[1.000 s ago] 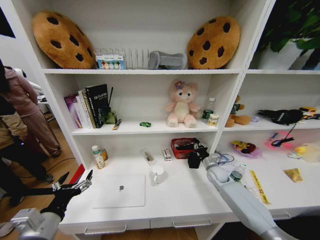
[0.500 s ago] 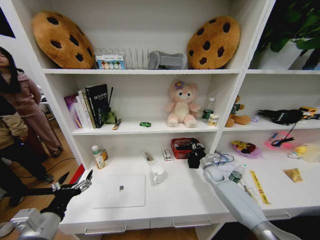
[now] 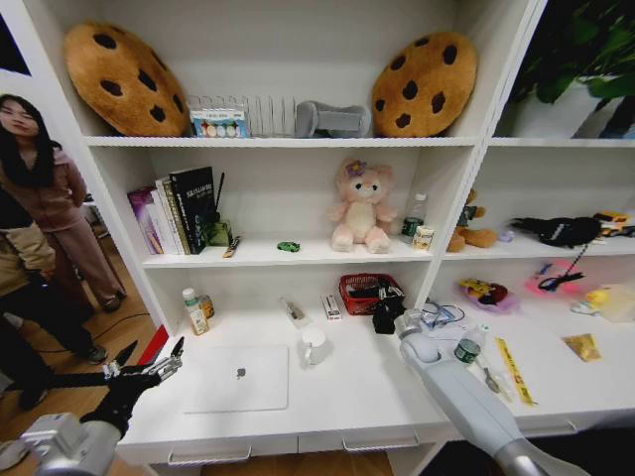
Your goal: Organize the objects on the table.
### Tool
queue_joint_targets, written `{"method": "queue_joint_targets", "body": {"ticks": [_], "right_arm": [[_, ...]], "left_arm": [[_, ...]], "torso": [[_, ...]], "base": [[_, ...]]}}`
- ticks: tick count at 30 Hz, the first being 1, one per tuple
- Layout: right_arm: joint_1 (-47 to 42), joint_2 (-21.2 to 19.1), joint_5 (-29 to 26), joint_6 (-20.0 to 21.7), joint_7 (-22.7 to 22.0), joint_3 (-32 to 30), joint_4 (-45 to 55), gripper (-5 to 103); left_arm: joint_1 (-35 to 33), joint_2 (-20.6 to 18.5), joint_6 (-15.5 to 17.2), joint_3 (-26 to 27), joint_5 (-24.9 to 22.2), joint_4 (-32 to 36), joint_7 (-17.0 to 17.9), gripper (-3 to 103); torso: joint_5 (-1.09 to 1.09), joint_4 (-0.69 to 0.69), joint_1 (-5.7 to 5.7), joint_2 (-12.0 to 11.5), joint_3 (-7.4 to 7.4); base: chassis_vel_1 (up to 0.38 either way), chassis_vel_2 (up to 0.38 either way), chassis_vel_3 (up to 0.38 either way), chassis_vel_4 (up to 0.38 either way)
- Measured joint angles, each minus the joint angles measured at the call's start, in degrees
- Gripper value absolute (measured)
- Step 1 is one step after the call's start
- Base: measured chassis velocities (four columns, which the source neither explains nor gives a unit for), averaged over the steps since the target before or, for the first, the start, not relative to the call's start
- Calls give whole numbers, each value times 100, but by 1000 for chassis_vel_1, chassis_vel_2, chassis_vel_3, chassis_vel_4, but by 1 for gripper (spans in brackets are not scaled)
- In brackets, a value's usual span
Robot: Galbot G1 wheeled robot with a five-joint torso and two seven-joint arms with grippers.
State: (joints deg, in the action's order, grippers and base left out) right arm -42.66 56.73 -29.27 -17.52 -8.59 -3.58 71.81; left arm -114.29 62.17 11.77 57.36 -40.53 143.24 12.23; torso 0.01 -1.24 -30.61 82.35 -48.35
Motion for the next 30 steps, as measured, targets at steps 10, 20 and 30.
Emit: {"method": "queue_joint_targets", "body": {"ticks": [10,20,30], "right_arm": [[-105,-84,-57,-27,14,-95,111,62],[-935,-537,-417,206,313,-301,1755,94],[-1882,-1155,-1059,1646,-499,-571,4849,100]], "left_arm": [[0,0,0,0,0,0,0,100],[0,0,0,0,0,0,0,100],[0,0,0,0,0,0,0,100]], "torso": [[-1,1,0,0,0],[-1,-1,0,0,0],[-4,-1,0,0,1]], "base": [[0,0,0,0],[0,0,0,0],[0,0,0,0]]}}
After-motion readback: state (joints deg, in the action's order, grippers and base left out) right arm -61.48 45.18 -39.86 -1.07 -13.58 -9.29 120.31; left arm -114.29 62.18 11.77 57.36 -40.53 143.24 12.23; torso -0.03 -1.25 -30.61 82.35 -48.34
